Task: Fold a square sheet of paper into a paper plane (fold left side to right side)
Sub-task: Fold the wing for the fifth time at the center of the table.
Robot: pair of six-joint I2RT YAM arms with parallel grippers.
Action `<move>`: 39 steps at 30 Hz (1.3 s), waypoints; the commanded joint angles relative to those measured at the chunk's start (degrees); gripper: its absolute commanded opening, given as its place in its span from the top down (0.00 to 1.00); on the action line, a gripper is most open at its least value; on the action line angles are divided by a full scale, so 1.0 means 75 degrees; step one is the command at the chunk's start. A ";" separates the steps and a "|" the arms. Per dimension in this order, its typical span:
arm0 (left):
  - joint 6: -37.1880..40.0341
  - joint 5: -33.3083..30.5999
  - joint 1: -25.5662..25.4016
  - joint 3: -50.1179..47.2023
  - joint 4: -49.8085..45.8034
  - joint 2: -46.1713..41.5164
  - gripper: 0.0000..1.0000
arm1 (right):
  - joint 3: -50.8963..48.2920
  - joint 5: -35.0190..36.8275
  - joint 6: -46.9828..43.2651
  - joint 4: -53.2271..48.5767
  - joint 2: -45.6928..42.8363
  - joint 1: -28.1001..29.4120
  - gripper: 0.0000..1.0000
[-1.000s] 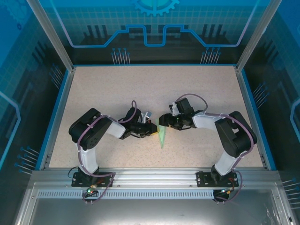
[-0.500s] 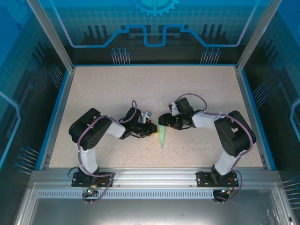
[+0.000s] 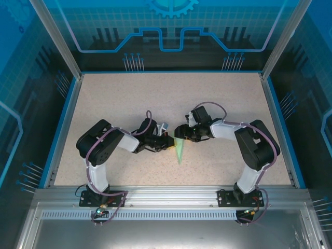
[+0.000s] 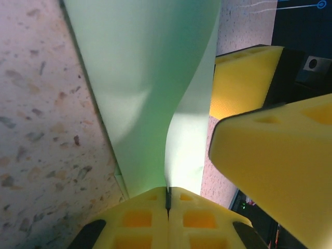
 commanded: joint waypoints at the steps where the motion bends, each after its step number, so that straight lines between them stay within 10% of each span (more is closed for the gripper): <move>1: 0.0281 -0.0085 0.0049 0.0183 -0.0192 0.0124 1.00 | 0.0082 0.0127 -0.0147 -0.0533 0.0248 0.0082 0.34; 26: 0.0477 -0.0274 0.0046 0.0030 -0.0468 0.0308 1.00 | 0.0015 0.0206 -0.0267 -0.0640 -0.1037 -0.0149 0.32; 39: 0.0570 -0.0433 0.0056 0.0061 -0.0721 0.0257 1.00 | 0.0282 -0.0333 -0.0041 -0.0187 -0.0394 0.0068 0.69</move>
